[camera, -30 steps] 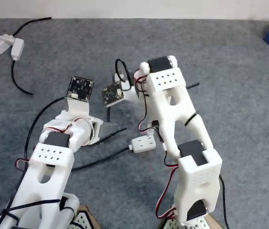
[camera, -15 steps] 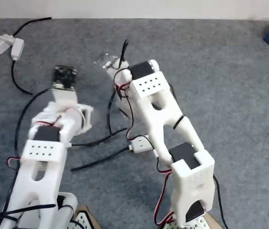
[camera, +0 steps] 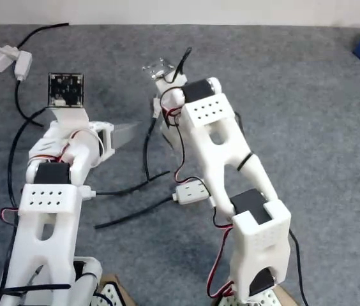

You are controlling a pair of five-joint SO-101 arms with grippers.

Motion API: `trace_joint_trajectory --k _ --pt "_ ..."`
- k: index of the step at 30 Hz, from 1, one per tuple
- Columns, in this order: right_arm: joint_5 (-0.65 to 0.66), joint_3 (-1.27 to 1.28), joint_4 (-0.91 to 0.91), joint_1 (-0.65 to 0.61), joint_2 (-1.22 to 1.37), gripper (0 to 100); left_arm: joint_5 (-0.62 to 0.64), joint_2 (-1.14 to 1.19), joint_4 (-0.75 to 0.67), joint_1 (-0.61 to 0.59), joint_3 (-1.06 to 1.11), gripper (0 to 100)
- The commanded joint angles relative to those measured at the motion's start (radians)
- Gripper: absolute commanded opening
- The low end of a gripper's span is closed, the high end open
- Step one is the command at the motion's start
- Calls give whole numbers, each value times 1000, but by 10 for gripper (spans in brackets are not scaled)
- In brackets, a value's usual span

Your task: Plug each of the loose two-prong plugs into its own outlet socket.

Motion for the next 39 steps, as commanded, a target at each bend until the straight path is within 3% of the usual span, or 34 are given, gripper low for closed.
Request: trace_joint_trajectory --k 1,8,16,39 --pt "17 -19 -71 15 -104 9 5 4 -34 21 -36 487" --pt "38 280 -179 -8 -414 9 3 225 -169 22 -53 486" --pt "29 578 -213 -90 -694 9 5 346 -178 84 -127 485" --pt "-54 599 -314 -119 -705 9 -31 346 -61 174 -124 485"
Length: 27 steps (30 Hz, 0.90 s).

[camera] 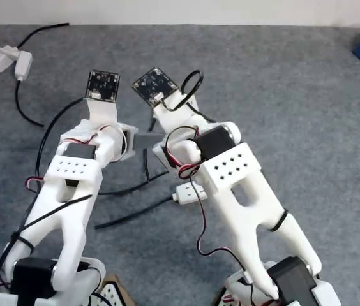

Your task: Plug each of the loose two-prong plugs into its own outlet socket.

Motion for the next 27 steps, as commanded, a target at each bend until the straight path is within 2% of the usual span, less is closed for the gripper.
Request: trace_joint_trajectory --k 1,27 --pt "-12 -18 -35 -5 -41 9 -12 -8 21 35 -33 485" --pt "-20 -24 -27 -5 -42 9 -15 1 18 56 -5 485"
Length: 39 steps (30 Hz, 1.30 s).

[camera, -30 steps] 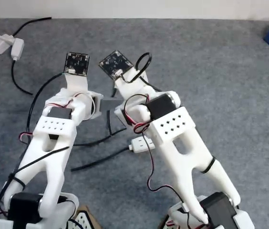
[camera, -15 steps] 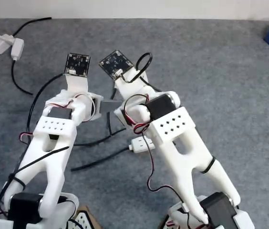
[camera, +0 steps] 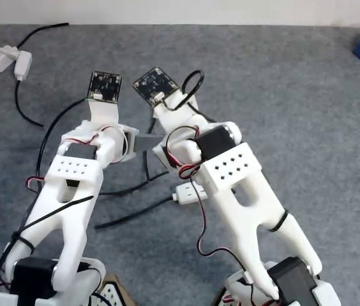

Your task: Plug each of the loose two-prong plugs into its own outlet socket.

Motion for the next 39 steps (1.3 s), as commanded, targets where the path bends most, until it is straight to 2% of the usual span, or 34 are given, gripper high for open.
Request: trace_joint_trajectory --k 1,17,24,30,36,39 --pt "-12 -24 -27 -4 -42 9 -15 -4 3 38 -4 485" --pt "-9 -21 -18 -2 -42 9 -46 -10 -2 56 13 485" --pt "3 -22 77 -2 -41 9 -43 -2 -38 -73 -50 484" --pt "44 -24 162 21 -42 9 -46 -2 -87 -124 -56 439" --pt "173 -64 323 84 -39 9 -49 -4 -40 -119 -13 439" --pt "393 -130 429 81 -39 9 -44 -2 -15 -104 18 438"
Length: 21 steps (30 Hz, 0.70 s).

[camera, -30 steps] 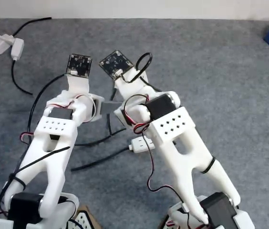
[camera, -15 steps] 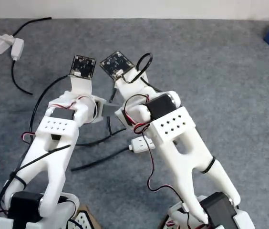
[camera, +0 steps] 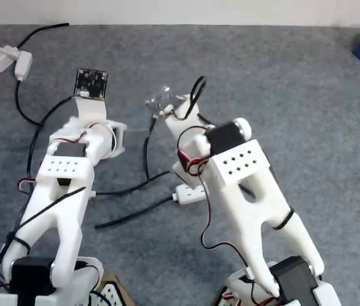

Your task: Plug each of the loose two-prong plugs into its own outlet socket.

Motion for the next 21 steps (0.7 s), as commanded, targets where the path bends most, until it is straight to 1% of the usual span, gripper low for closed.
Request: trace_joint_trajectory --k 1,3,4,9,15,19,21 --pt "282 -113 114 16 -38 9 -5 -7 29 16 27 437" --pt "414 -151 166 16 -19 9 -5 -5 29 24 42 437" --pt "460 -170 188 16 7 9 -5 -5 26 25 50 437" --pt "632 -217 203 41 193 9 -8 -5 21 25 91 437" --pt "772 -400 231 44 341 9 -9 -4 20 25 101 437" --pt "786 -473 240 44 394 9 -9 -4 20 25 101 437" --pt "815 -470 240 42 394 9 -9 -4 20 25 101 437"
